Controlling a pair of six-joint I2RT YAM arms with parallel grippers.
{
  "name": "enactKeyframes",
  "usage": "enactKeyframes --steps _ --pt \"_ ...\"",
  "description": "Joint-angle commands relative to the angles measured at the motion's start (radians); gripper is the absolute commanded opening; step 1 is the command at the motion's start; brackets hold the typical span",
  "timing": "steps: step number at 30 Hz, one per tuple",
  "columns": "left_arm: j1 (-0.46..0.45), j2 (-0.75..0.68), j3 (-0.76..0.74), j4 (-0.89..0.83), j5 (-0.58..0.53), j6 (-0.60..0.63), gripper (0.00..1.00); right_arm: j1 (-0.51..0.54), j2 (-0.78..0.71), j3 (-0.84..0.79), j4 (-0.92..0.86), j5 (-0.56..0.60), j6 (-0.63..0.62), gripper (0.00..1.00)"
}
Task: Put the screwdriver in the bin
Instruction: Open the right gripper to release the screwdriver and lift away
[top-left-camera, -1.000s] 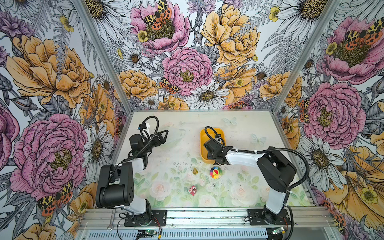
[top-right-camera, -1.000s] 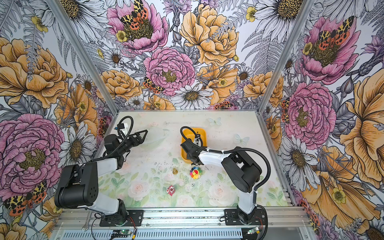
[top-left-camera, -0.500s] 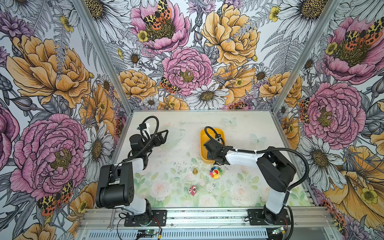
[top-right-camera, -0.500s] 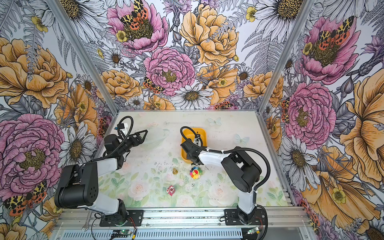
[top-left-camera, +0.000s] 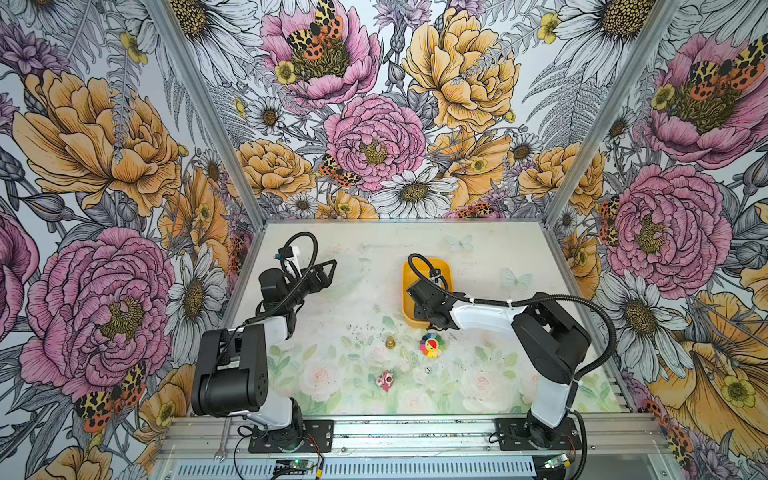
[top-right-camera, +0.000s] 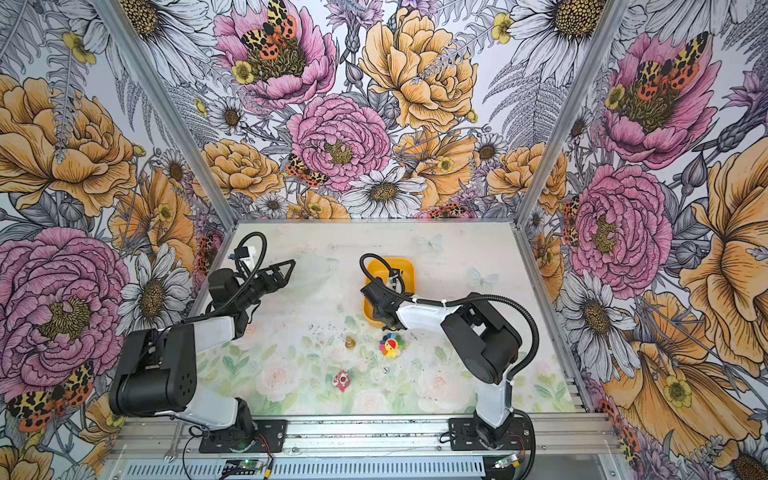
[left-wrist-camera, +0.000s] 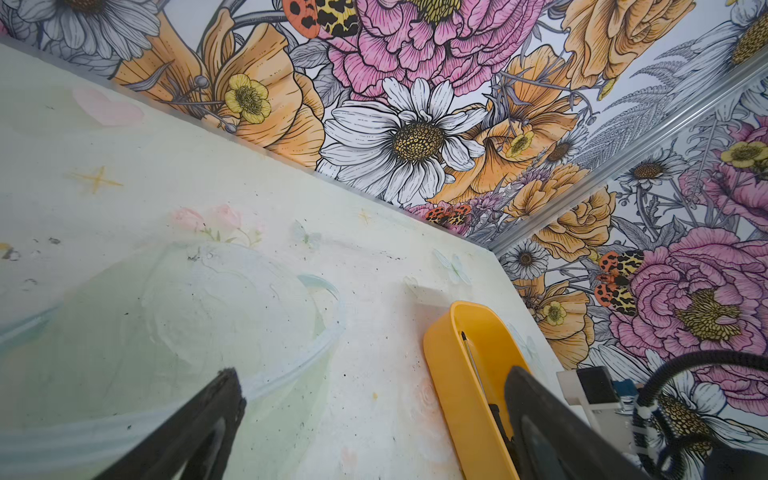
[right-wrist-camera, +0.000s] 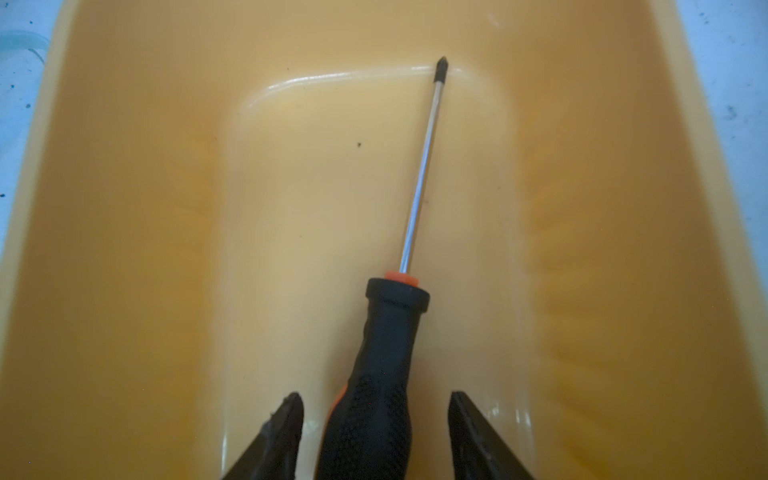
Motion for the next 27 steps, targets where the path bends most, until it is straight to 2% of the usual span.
enactKeyframes --steps 1,10,12,18,21,25,27 --pt "0.014 0.015 -0.013 0.036 0.031 -0.013 0.99 0.006 -0.035 0.029 -0.012 0.013 -0.016 0.61" --pt "0.014 0.015 -0.013 0.038 0.03 -0.012 0.99 0.006 -0.149 0.032 -0.053 0.014 -0.094 0.62" --pt "0.015 0.018 -0.013 0.038 0.032 -0.012 0.99 0.006 -0.195 0.026 -0.051 -0.002 -0.186 0.62" --pt "0.014 0.021 -0.013 0.043 0.031 -0.014 0.99 -0.009 -0.394 -0.065 -0.036 -0.058 -0.576 0.62" --pt "0.014 0.018 -0.014 0.045 0.031 -0.016 0.99 -0.073 -0.524 -0.162 -0.005 -0.096 -0.691 0.63" --pt "0.014 -0.006 -0.031 0.05 0.011 -0.009 0.99 -0.224 -0.693 -0.305 0.091 -0.13 -0.737 0.62" --pt "0.014 -0.055 -0.061 0.049 -0.038 0.013 0.99 -0.299 -0.78 -0.393 0.176 -0.132 -0.757 0.62"
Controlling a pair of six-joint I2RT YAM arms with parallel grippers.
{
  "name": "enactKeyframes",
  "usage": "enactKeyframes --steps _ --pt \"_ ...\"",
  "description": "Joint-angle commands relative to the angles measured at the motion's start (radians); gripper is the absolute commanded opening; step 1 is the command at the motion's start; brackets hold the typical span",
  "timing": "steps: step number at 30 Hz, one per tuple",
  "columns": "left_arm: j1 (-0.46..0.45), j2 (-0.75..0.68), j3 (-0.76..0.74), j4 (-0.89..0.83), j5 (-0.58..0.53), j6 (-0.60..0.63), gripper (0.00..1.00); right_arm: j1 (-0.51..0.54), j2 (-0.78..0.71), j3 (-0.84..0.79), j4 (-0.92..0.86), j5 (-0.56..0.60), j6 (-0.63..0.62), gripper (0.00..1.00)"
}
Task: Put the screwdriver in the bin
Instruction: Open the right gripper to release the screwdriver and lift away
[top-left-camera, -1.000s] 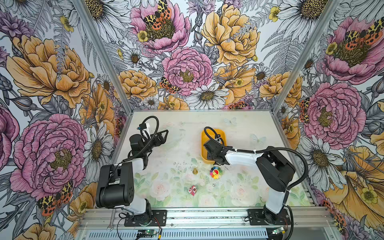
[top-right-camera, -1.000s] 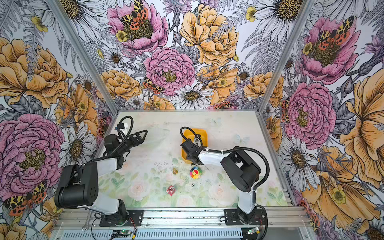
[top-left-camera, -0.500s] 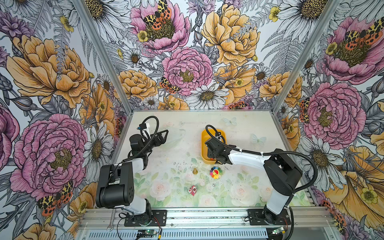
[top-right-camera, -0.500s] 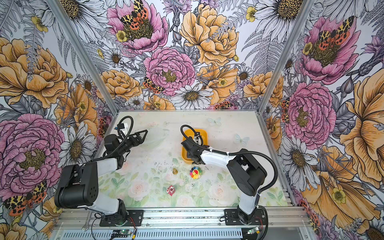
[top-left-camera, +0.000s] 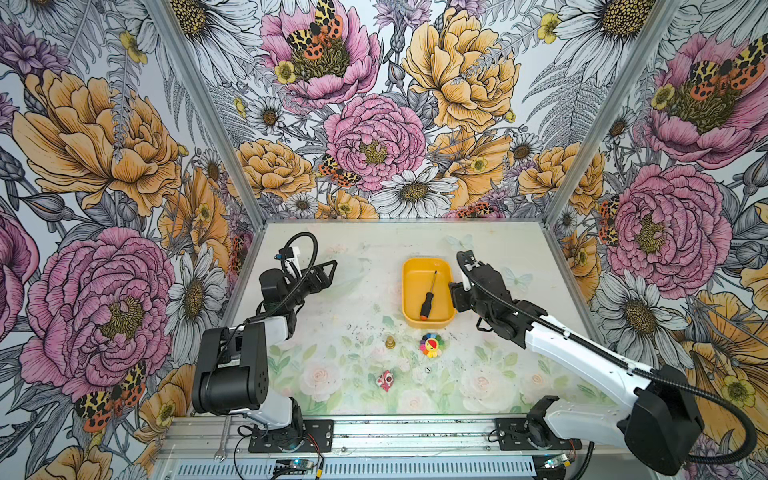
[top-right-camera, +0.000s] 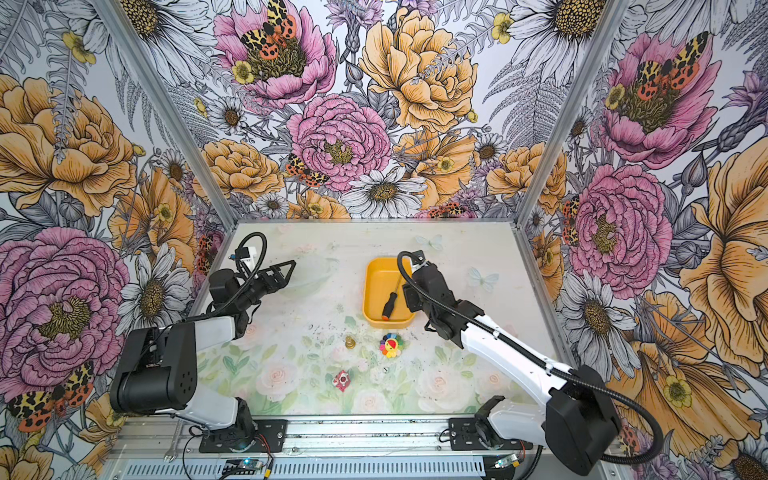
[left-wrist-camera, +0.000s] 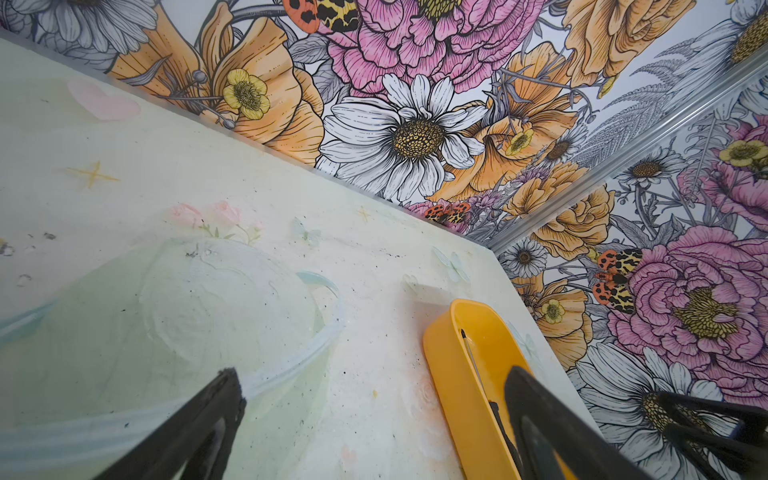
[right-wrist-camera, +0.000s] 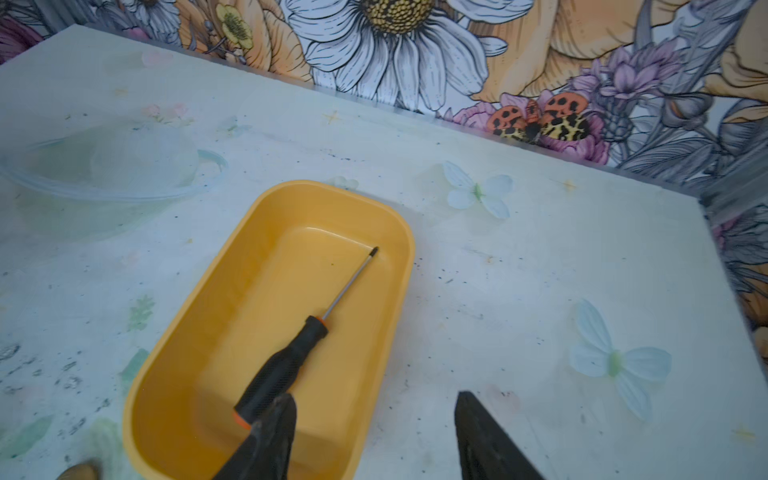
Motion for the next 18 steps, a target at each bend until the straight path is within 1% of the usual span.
enactKeyframes --steps 1,4,6,7,9,11,14,18 --pt "0.014 -0.089 -0.058 0.028 -0.073 0.031 0.99 -0.101 -0.108 -0.125 0.149 -0.029 -0.094 0.62" --pt "0.014 -0.226 -0.097 -0.073 -0.205 0.138 0.99 -0.191 -0.183 -0.233 0.266 -0.056 -0.083 0.63" --pt "0.014 -0.33 -0.096 -0.217 -0.338 0.26 0.99 -0.235 -0.202 -0.279 0.311 -0.067 -0.07 0.63" --pt "0.016 -0.362 -0.099 -0.262 -0.403 0.293 0.99 -0.246 -0.203 -0.294 0.326 -0.069 -0.072 0.63" --pt "0.022 -0.398 -0.133 -0.268 -0.496 0.355 0.99 -0.26 -0.195 -0.33 0.385 -0.073 -0.093 0.63" --pt "0.029 -0.39 -0.159 -0.219 -0.52 0.359 0.99 -0.276 -0.172 -0.354 0.462 -0.072 -0.1 0.63" --pt "0.027 -0.348 -0.167 -0.146 -0.51 0.364 0.99 -0.298 -0.108 -0.365 0.556 -0.065 -0.117 0.63" --pt "0.028 -0.282 -0.189 -0.039 -0.547 0.37 0.99 -0.335 -0.016 -0.368 0.663 -0.044 -0.126 0.63"
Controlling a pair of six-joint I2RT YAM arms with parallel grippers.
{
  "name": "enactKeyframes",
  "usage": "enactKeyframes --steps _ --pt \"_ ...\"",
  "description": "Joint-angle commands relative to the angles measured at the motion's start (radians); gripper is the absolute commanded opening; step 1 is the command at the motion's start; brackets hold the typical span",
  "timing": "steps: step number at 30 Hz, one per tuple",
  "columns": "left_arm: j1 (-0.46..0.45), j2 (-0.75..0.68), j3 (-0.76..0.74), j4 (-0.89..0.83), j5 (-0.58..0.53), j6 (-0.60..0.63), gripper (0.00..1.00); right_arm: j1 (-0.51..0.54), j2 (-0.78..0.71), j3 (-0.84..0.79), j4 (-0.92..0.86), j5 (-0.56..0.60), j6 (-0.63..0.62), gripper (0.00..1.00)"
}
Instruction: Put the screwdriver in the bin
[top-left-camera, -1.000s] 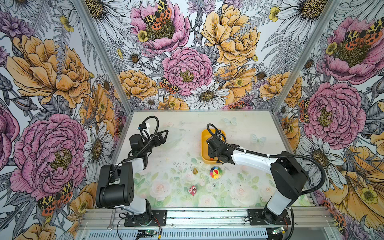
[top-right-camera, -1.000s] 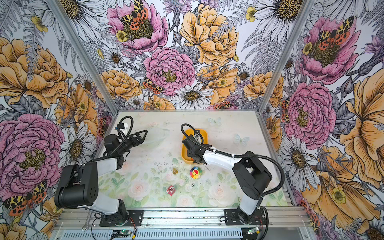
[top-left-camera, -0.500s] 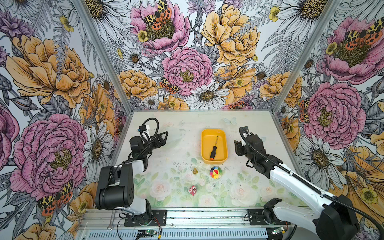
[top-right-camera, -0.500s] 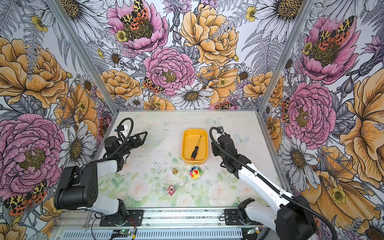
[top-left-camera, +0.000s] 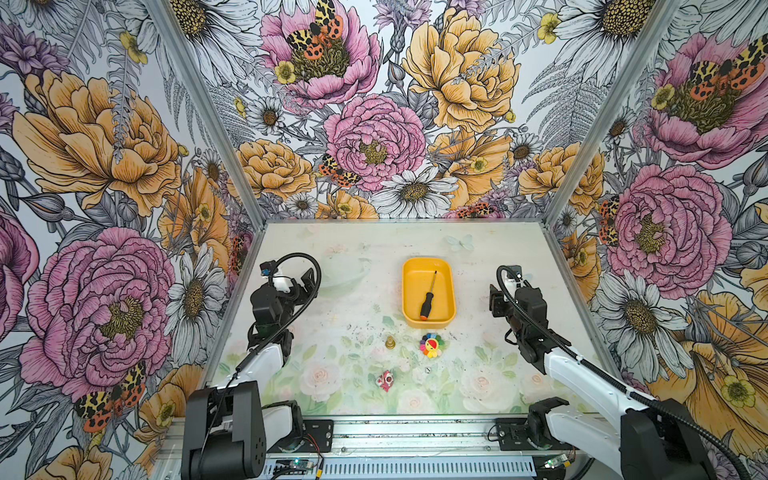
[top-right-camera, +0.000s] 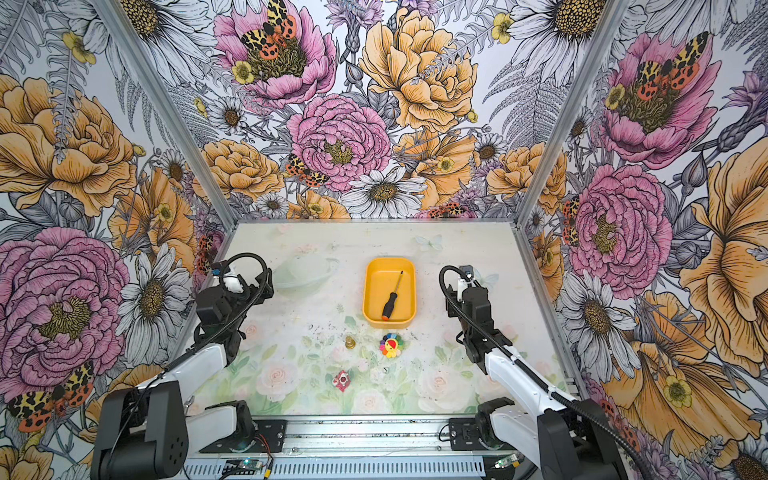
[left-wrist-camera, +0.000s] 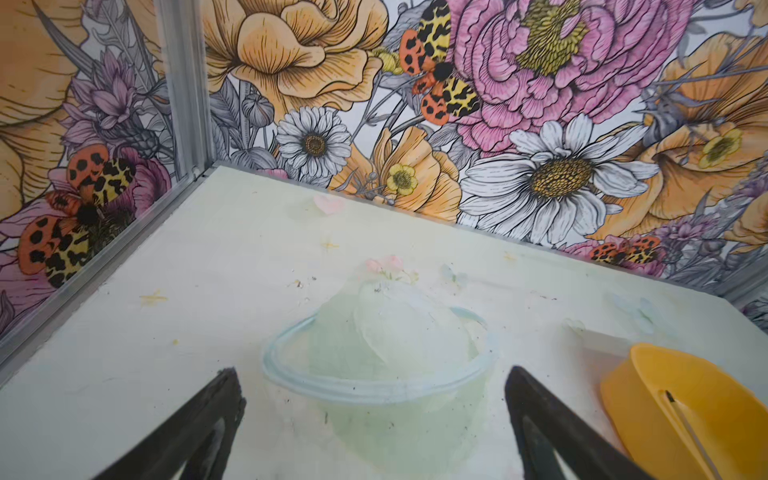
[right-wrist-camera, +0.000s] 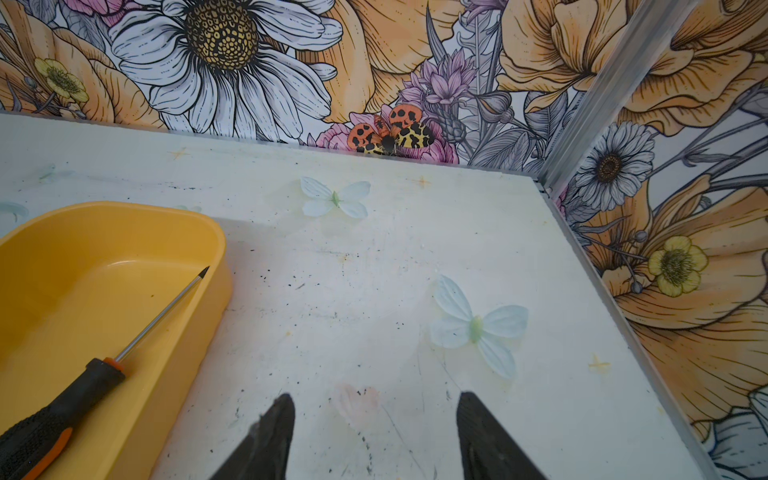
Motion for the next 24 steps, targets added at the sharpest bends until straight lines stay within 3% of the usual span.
enactKeyframes --steps 1,5,10,16,19,20,22,24 --pt "0.008 0.038 -0.039 0.155 -0.055 0.054 0.99 -0.031 0.059 -0.008 0.183 0.013 -0.024 0.63" --pt "0.004 0.12 -0.112 0.401 -0.023 0.084 0.99 -0.079 0.15 -0.008 0.277 0.007 -0.024 0.63" --pt "-0.001 0.191 -0.059 0.359 0.007 0.102 0.99 -0.114 0.267 -0.012 0.391 0.021 -0.034 0.63" --pt "-0.01 0.272 -0.022 0.359 0.025 0.116 0.99 -0.125 0.268 -0.025 0.42 0.037 -0.028 0.62" --pt "-0.031 0.293 0.001 0.339 0.02 0.139 0.99 -0.135 0.34 -0.078 0.6 0.027 -0.045 0.62" --pt "-0.051 0.303 0.013 0.321 0.004 0.159 0.99 -0.139 0.379 -0.071 0.645 0.017 -0.055 0.62" --pt "-0.102 0.33 0.022 0.317 -0.068 0.199 0.99 -0.167 0.367 -0.04 0.554 -0.004 -0.016 0.62" --pt "-0.102 0.343 0.006 0.358 -0.098 0.191 0.99 -0.18 0.423 -0.051 0.622 0.001 0.003 0.63"
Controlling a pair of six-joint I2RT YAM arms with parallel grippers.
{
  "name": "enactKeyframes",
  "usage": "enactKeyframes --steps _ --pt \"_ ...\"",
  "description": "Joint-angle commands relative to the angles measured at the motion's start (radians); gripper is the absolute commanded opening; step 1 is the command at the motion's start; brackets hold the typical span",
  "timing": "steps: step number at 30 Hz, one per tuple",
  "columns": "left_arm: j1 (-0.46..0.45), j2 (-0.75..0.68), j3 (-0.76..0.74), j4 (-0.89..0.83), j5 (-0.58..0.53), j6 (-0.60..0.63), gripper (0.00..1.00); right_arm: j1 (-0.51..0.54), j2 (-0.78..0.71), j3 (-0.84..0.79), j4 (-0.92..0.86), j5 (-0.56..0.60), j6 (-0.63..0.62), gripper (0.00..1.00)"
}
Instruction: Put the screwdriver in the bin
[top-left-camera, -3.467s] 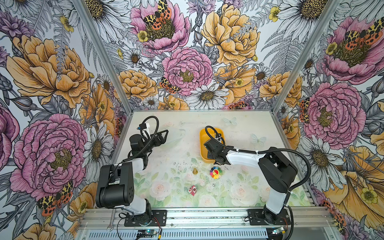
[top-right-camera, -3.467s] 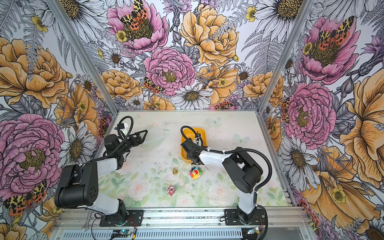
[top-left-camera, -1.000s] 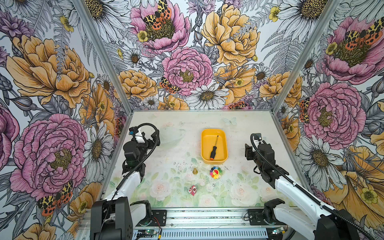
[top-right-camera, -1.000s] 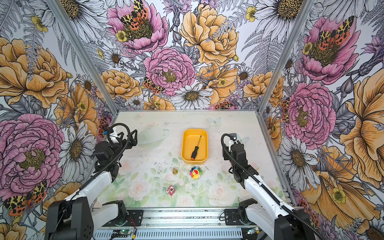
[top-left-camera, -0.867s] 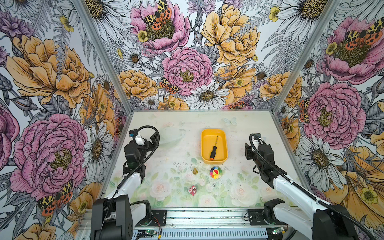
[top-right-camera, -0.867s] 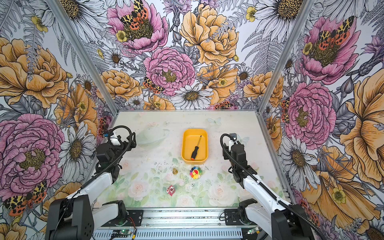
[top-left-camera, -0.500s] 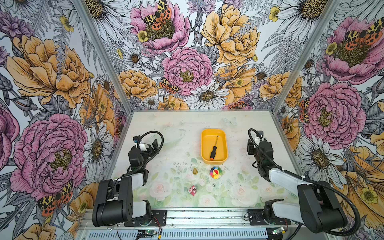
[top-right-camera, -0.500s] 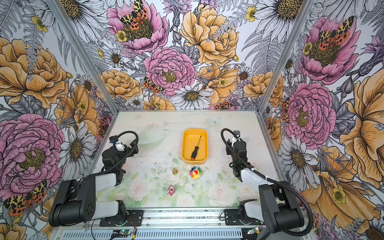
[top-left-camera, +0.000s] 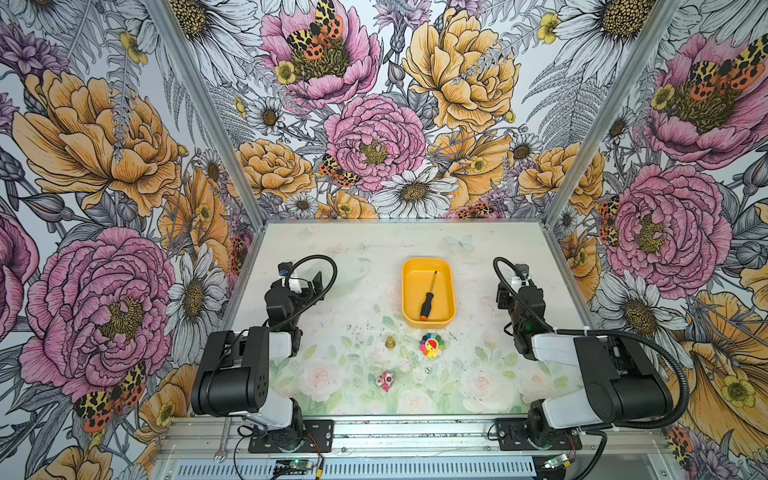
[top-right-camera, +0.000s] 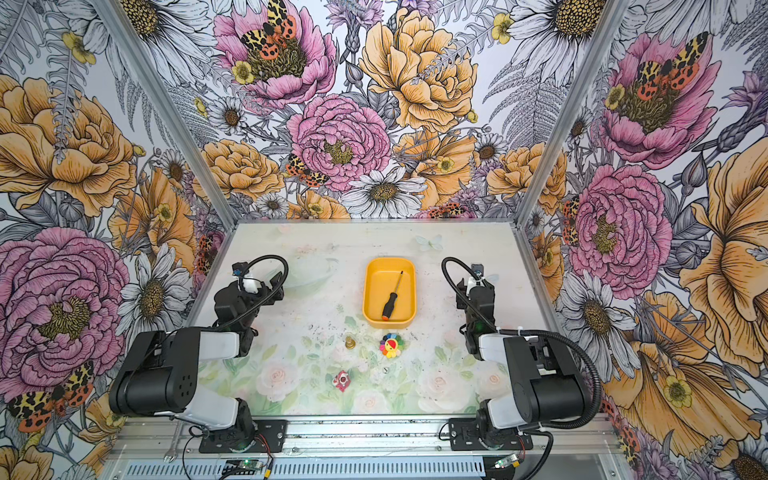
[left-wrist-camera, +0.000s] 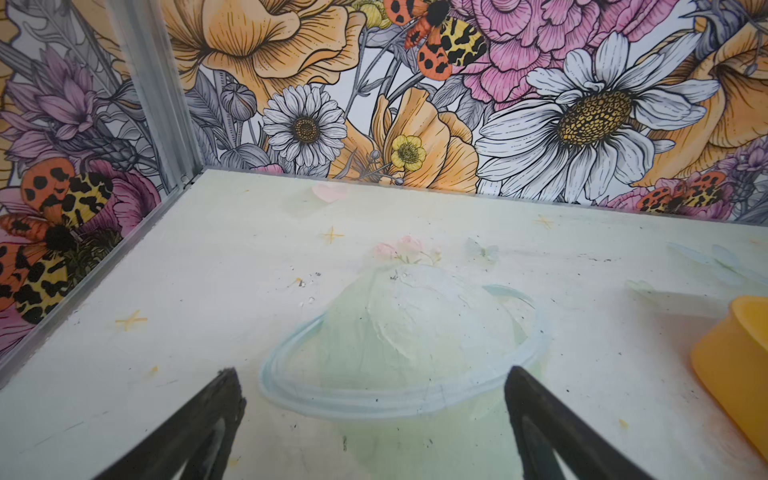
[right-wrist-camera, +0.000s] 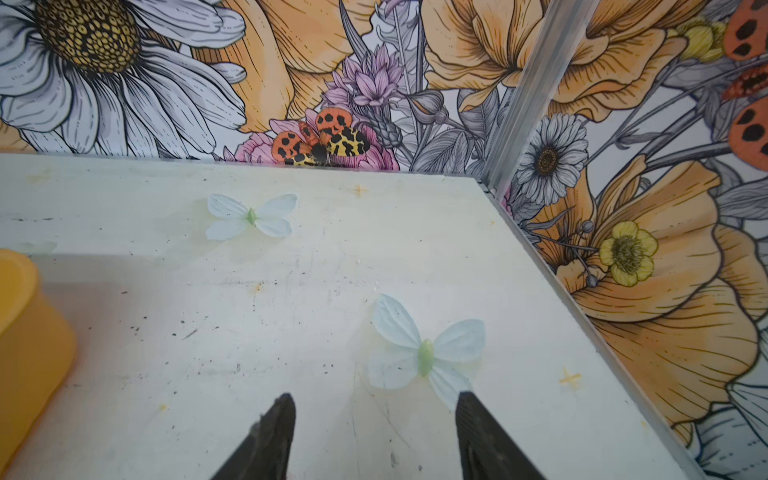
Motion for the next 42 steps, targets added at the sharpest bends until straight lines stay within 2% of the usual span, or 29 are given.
enactKeyframes --steps 1,10,16,25,29,42 --pt "-0.003 0.025 -0.003 0.035 -0.04 0.031 0.99 -0.021 0.059 0.004 0.134 -0.017 0.016 0.63" --pt "-0.006 0.025 0.0 0.031 -0.048 0.033 0.99 -0.057 0.048 0.027 0.065 -0.052 0.058 0.66" --pt "-0.006 0.026 0.0 0.03 -0.049 0.033 0.99 -0.062 0.053 0.027 0.068 -0.06 0.059 0.75" --pt "-0.026 0.023 -0.006 0.039 -0.08 0.049 0.99 -0.062 0.051 0.026 0.068 -0.058 0.058 0.99" --pt "-0.007 0.024 -0.002 0.034 -0.052 0.032 0.99 -0.062 0.049 0.024 0.068 -0.057 0.058 0.99" --pt "-0.015 0.023 -0.003 0.034 -0.059 0.04 0.99 -0.06 0.047 0.022 0.074 -0.055 0.056 1.0"
